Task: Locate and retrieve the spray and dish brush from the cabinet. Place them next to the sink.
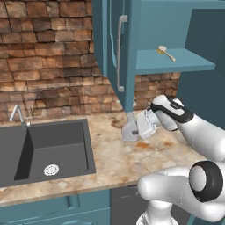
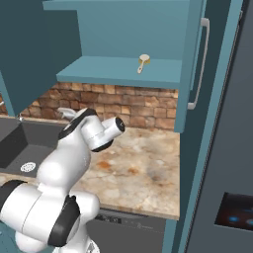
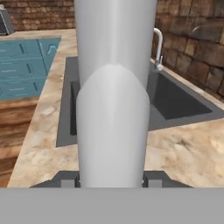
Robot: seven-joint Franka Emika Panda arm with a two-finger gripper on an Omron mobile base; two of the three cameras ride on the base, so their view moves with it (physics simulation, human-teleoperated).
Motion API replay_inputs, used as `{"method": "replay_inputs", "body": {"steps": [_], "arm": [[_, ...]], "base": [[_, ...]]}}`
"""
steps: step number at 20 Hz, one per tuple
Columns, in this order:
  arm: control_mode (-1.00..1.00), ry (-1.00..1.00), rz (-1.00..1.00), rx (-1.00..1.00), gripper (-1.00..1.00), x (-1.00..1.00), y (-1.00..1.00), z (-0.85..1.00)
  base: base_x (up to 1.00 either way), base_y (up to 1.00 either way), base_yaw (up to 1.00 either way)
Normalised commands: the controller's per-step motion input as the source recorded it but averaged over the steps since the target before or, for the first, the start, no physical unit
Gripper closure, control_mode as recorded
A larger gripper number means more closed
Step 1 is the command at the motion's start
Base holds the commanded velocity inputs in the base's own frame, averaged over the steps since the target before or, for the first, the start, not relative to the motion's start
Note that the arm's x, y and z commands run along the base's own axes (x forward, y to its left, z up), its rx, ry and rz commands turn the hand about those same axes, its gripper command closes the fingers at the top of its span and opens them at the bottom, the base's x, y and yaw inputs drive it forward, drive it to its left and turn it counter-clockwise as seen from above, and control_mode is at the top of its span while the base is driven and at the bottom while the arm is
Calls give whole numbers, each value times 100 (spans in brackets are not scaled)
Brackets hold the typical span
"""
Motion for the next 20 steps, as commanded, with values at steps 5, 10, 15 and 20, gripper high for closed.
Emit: {"method": "replay_inputs", "body": {"steps": [5, 10, 15, 20], "arm": [[-100, -1, 10, 0, 100, 21, 30, -25], [-100, -4, 11, 1, 100, 28, 26, -32], [-100, -11, 9, 5, 100, 29, 9, -32], [-100, -11, 5, 11, 100, 32, 1, -27]], "base": [[0, 0, 0], [0, 0, 0], [0, 0, 0], [0, 0, 0]]}}
